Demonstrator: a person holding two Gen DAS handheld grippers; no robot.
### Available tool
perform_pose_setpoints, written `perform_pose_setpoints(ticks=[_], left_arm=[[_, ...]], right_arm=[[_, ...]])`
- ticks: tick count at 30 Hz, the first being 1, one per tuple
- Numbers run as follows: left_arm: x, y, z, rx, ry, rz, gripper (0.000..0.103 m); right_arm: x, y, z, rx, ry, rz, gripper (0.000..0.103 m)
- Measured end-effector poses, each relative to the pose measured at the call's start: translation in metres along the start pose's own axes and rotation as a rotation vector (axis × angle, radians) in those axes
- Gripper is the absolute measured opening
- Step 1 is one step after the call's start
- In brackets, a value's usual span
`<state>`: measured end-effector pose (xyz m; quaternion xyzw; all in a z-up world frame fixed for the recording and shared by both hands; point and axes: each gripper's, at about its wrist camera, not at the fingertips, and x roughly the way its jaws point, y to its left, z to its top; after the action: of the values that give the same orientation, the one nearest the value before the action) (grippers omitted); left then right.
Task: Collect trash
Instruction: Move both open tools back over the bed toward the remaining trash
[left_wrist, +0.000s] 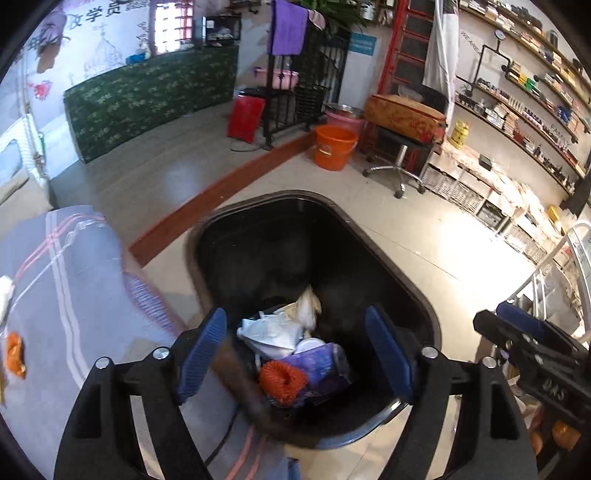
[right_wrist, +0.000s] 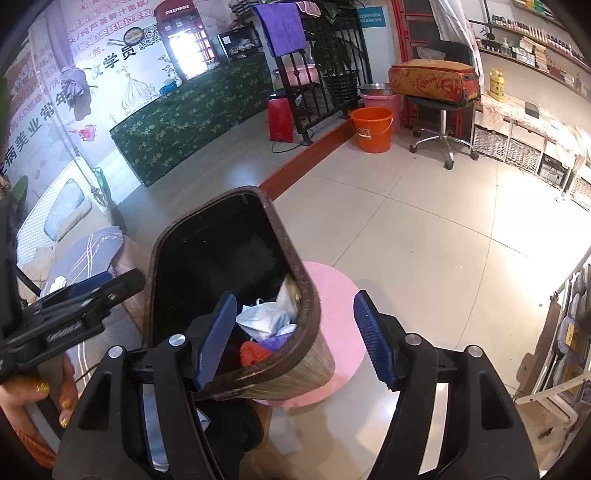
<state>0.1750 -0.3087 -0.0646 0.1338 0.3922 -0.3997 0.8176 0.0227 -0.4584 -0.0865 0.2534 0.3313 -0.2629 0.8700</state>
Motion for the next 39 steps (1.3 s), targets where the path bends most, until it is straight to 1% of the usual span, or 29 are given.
perform_pose_setpoints(ticks=[3, 5, 8, 14, 19, 23, 28, 32, 35, 39], left_arm=[[-0.014, 0.01, -0.004, -0.02, -0.024, 0.018, 0.082], [-0.025, 0.019, -0.007, -0.043, -0.044, 0.046, 0.085], [-0.039, 0.031, -0.015, -0.085, -0.066, 0.074, 0.088], [-0.066, 0.065, -0.031, -0.151, -0.102, 0.158, 0.09], [-0.093, 0.096, -0.048, -0.216, -0.126, 0.212, 0.091], [-0.116, 0.118, -0.063, -0.256, -0.147, 0.279, 0.092], [-0.142, 0.151, -0.085, -0.329, -0.169, 0.349, 0.094], [-0.162, 0.179, -0.111, -0.381, -0.175, 0.415, 0.094], [-0.178, 0.198, -0.128, -0.418, -0.172, 0.457, 0.095], [-0.193, 0.222, -0.148, -0.484, -0.171, 0.489, 0.095]], right_arm=[[0.004, 0.011, -0.001, -0.012, 0.011, 0.015, 0.067], [0.007, 0.019, -0.003, -0.026, 0.022, 0.029, 0.068], [0.01, 0.034, -0.004, -0.053, 0.029, 0.047, 0.078], [0.017, 0.07, -0.007, -0.113, 0.054, 0.093, 0.078], [0.019, 0.111, -0.01, -0.18, 0.064, 0.151, 0.079], [0.017, 0.148, -0.016, -0.251, 0.076, 0.203, 0.079], [0.014, 0.192, -0.024, -0.318, 0.082, 0.263, 0.079], [0.009, 0.225, -0.032, -0.374, 0.086, 0.309, 0.084], [0.005, 0.247, -0.038, -0.414, 0.086, 0.336, 0.084], [0.0, 0.276, -0.047, -0.471, 0.087, 0.381, 0.088]])
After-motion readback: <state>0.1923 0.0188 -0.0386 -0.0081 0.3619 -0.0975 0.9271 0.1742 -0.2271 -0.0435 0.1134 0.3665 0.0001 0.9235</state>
